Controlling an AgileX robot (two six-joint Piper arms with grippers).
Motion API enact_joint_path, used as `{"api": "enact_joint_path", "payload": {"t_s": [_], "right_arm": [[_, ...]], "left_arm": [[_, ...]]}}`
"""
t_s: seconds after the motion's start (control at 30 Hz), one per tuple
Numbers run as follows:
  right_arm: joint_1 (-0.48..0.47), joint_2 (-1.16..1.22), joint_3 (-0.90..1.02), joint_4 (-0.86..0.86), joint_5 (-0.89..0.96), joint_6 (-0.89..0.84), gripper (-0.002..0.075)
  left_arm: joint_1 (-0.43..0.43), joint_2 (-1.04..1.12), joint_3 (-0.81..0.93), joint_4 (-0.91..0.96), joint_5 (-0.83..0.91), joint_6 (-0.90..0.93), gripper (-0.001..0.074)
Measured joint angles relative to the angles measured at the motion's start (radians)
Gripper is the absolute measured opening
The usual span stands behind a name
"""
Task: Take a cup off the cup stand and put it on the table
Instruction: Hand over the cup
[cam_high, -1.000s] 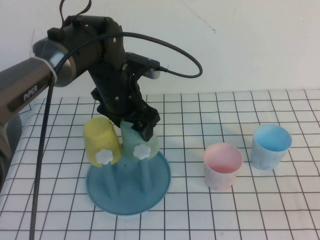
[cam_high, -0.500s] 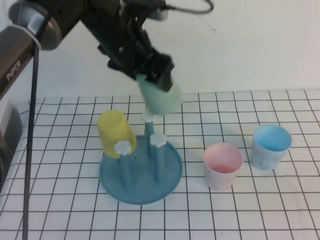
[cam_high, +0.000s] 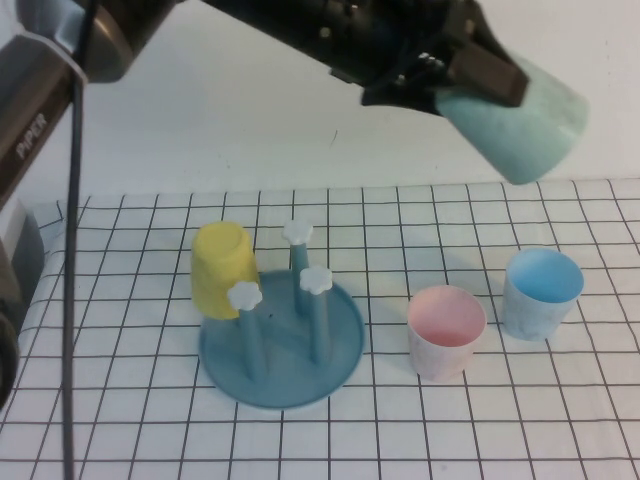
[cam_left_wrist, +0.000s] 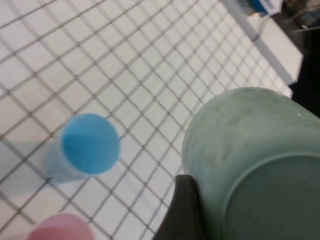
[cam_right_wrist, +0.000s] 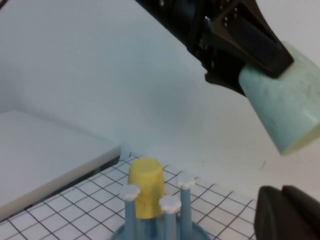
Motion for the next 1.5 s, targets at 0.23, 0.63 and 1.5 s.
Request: {"api": "enact_joint_path", "payload": {"t_s": [0.23, 0.63, 1.5], "right_arm": [[0.000, 0.000, 0.000, 0.041, 0.001, -0.030, 0.0174], [0.000, 0.002, 0.000, 0.076, -0.216, 0.288, 0.0452], [0.000, 0.177, 0.000, 0.133, -0.061, 0.191, 0.0455]], "left_arm": [[-0.093, 0.000, 0.008, -0.035, 0.000, 0.009, 0.0556], [-0.114, 0.000, 0.042, -0.087, 0.000, 0.011, 0.0556], [-0.216, 0.000, 0.042, -0.200, -0.008, 0.011, 0.0552]]}}
